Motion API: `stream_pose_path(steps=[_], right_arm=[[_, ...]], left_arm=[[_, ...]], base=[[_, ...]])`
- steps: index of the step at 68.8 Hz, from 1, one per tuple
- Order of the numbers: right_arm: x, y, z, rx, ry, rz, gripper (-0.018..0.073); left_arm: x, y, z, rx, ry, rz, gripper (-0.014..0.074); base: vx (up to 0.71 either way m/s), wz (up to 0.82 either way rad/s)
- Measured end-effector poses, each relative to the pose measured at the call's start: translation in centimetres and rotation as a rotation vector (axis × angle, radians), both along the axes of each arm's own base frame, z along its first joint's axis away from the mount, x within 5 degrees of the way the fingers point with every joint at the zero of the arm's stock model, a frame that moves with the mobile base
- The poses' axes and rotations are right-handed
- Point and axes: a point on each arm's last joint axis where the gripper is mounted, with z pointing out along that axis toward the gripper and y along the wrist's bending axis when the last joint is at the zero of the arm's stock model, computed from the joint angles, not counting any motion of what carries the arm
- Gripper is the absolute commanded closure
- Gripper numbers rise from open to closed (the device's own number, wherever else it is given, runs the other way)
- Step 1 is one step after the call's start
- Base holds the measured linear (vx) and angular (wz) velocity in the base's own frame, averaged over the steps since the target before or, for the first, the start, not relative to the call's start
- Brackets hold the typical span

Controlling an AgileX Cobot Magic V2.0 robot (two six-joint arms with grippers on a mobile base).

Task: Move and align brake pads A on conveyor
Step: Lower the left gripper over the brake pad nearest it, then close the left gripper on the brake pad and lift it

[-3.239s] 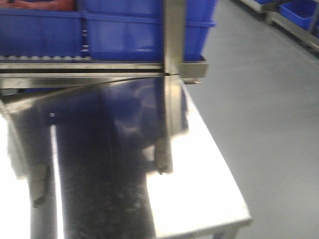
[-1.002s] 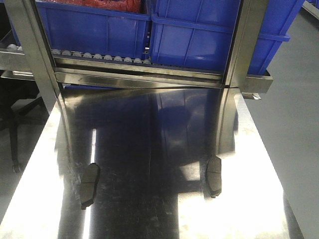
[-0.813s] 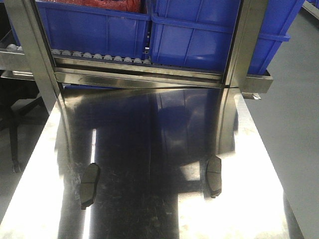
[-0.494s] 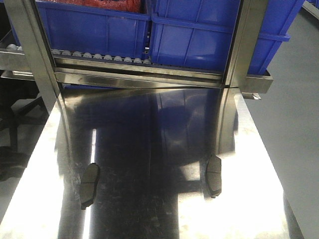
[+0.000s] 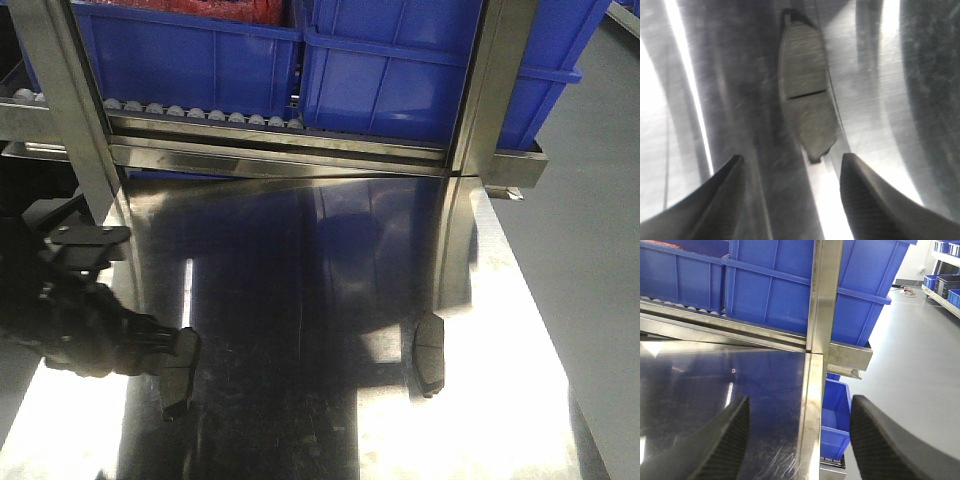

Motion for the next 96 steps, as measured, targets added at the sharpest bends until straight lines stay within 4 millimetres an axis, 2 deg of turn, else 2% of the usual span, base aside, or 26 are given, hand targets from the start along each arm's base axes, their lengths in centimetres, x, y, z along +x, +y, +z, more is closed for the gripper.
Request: stream_pose_path(steps=[18, 41, 56, 69, 75, 79, 86, 90, 96], right_arm=[[0.0, 0.0, 0.0, 0.0, 0.0, 0.0, 0.0122], [0.0, 0.0, 0.0, 0.0, 0.0, 0.0, 0.0122], [0.0, 0.0, 0.0, 0.0, 0.0, 0.0, 0.0122], [0.0, 0.0, 0.0, 0.0, 0.0, 0.0, 0.0122], [0.0, 0.0, 0.0, 0.0, 0.0, 0.0, 0.0122], [0.0, 0.0, 0.0, 0.0, 0.0, 0.0, 0.0122], [0.0, 0.0, 0.0, 0.0, 0.0, 0.0, 0.0122], [0.0, 0.0, 0.0, 0.0, 0.0, 0.0, 0.0122], [0.0, 0.0, 0.0, 0.0, 0.0, 0.0, 0.0122]], left_arm=[[2.4, -3.1, -1.3, 0.1, 0.013, -0.006, 0.0196], [4.1, -3.7, -3.8, 0.157, 0.068, 0.013, 0.0101], [5.1, -4.2, -4.3, 0.156, 0.067, 0.012, 0.01], [5.4, -4.4, -6.1, 0.173, 0.121, 0.035, 0.0106], [5.6, -4.4, -6.1, 0.168, 0.117, 0.049, 0.015], [5.7, -4.5, -6.2, 0.167, 0.118, 0.054, 0.0218], [5.7, -4.5, -6.2, 0.165, 0.114, 0.055, 0.0428], [5.7, -4.5, -6.2, 0.164, 0.114, 0.057, 0.0589], [5.7, -4.7, -6.0, 0.162, 0.109, 0.054, 0.0605]], base=[[0.0, 0.0], [0.0, 0.0], [0.0, 0.0], [0.0, 0.0], [0.0, 0.0], [0.0, 0.0], [0.0, 0.0], [0.0, 0.0], [0.0, 0.0]])
